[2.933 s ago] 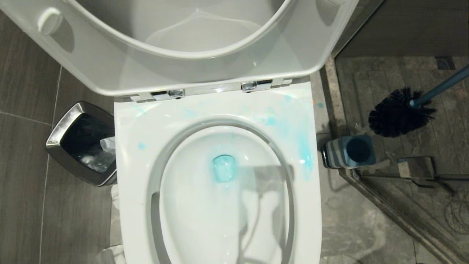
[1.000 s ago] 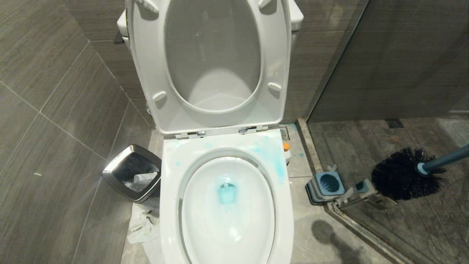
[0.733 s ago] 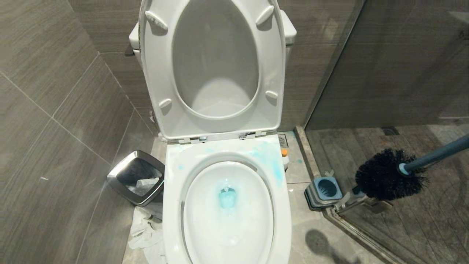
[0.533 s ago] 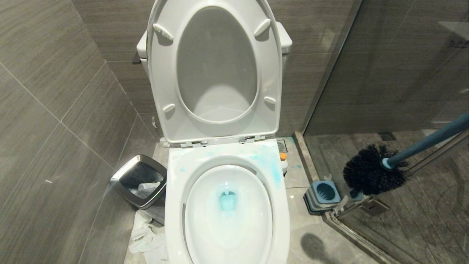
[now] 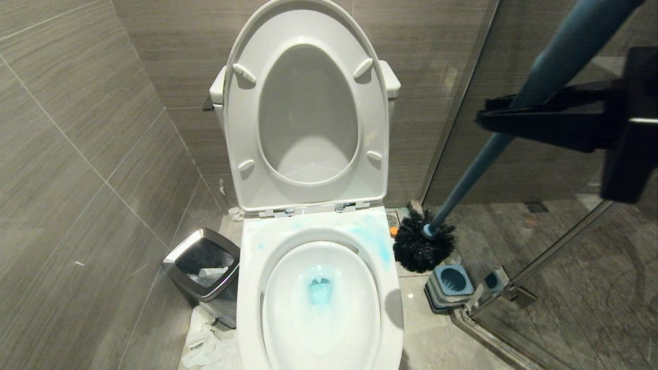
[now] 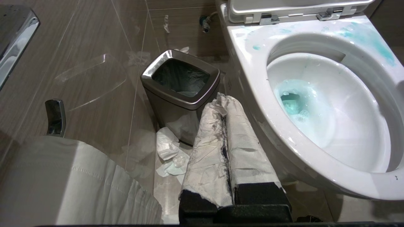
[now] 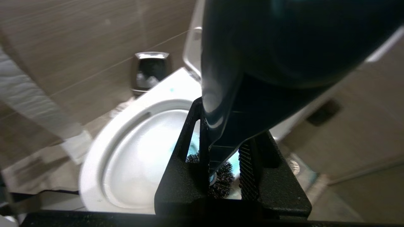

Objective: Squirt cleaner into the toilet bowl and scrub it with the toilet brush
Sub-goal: Scrub the toilet bowl

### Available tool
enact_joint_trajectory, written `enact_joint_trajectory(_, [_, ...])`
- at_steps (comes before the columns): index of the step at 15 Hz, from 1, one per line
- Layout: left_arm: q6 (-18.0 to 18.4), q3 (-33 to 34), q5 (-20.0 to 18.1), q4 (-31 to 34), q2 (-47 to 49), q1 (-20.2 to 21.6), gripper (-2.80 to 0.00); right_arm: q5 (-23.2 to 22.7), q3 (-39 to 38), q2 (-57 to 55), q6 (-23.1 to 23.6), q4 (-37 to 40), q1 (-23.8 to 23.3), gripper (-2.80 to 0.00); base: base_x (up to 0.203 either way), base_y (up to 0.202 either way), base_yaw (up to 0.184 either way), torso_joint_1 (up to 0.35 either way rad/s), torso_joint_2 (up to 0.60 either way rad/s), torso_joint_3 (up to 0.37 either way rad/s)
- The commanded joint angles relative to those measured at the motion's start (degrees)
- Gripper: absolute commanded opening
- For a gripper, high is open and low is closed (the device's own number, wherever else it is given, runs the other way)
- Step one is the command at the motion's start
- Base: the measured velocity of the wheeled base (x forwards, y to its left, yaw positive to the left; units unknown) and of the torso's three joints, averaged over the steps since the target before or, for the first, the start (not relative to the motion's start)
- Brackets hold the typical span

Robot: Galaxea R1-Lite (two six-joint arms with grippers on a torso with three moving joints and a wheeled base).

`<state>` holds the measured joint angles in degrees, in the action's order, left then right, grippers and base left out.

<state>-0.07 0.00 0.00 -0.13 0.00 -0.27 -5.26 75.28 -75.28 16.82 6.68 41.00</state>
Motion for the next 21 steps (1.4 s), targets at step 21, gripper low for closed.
enact_joint_trajectory(21, [0.1, 0.0, 0.0, 0.0, 0.0, 0.0, -2.8, 0.3, 12.0, -34.7, -9.0, -22.1, -15.1, -2.8, 0.0, 0.0, 0.0, 0.0, 0.0, 0.0])
